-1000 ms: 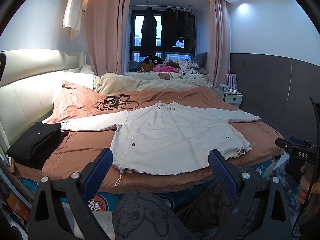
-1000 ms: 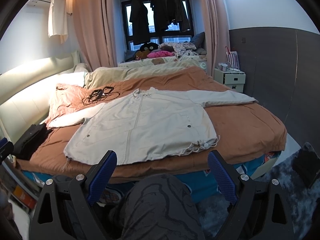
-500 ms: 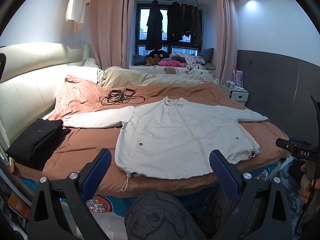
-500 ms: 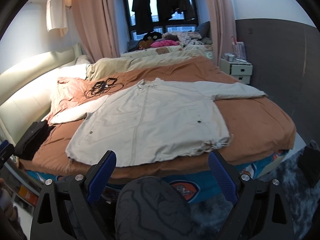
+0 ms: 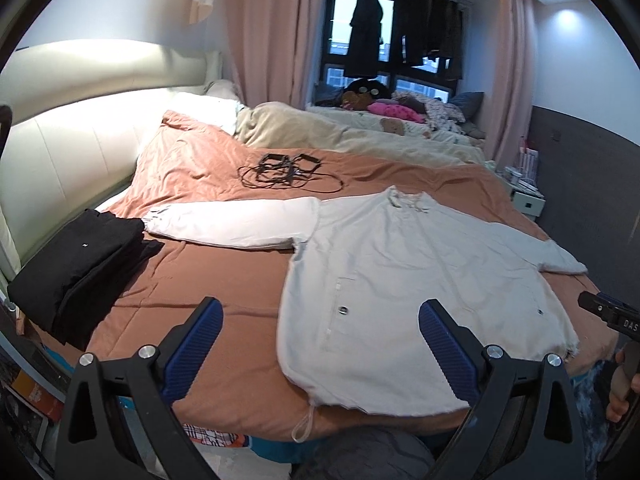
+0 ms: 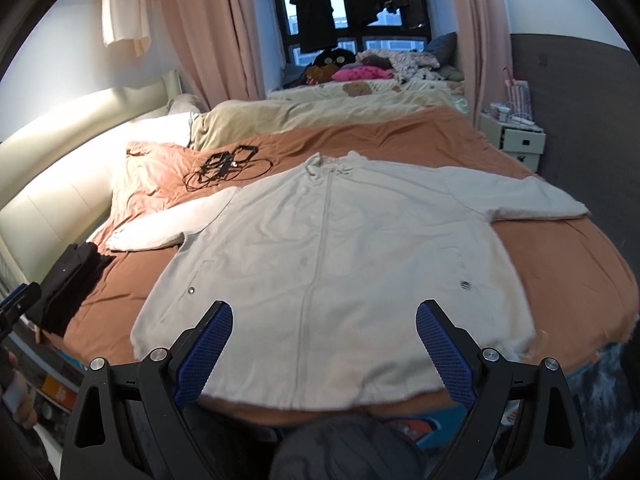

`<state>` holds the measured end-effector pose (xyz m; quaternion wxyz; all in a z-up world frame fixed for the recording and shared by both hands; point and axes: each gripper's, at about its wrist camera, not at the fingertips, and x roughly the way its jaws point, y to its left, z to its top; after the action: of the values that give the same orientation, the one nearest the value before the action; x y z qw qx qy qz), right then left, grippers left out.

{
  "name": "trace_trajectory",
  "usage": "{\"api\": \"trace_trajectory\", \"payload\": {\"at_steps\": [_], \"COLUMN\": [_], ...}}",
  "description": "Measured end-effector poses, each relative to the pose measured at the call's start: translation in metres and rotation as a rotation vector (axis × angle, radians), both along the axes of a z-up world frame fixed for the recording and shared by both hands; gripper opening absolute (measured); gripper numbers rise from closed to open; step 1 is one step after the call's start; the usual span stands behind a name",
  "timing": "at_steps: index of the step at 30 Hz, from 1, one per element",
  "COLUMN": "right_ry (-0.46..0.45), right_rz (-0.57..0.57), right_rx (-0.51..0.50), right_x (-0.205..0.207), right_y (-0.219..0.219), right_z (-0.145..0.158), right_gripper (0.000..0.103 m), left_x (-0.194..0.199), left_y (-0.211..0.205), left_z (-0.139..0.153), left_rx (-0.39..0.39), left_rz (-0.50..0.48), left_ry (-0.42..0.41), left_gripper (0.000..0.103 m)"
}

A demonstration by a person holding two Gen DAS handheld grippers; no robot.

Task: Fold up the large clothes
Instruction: 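Move the right tool to the jacket sleeve and close on its cuff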

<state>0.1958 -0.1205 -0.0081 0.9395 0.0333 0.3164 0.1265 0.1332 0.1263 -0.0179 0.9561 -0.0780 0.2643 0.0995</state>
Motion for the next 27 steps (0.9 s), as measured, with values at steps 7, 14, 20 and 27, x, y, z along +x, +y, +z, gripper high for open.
{"api": "trace_trajectory", "payload": {"at_steps": [7, 14, 20, 27], "right_ry": [0.018, 0.076, 0.125, 0.175], "right_rz": [0.06, 0.115, 0.161, 0.215], "right_rx": [0.026, 0.067, 0.119, 0.148], "right_x": [0.058, 0.12, 0.165, 0.215], "right_y": [0.039, 0.083, 0.116, 0.168], "right_z": [-0.019, -0.037, -0.052, -0.076], "right_gripper": [0.091, 0.083, 0.064, 0.061], "left_x": [0.053, 0.1, 0.131, 0.169], "left_y": [0.05, 0.101, 0.149, 0.208], "left_z": [-0.014, -0.026, -0.035, -0.048], "left_rx": [0.017, -0.004, -0.023, -0.051], "left_rz": [0.068, 0.116, 0.182, 0.253], "left_ry": [0.046, 0.095, 0.116, 0.158], "left_gripper": [0.096, 0.086, 0.082, 0.072]}}
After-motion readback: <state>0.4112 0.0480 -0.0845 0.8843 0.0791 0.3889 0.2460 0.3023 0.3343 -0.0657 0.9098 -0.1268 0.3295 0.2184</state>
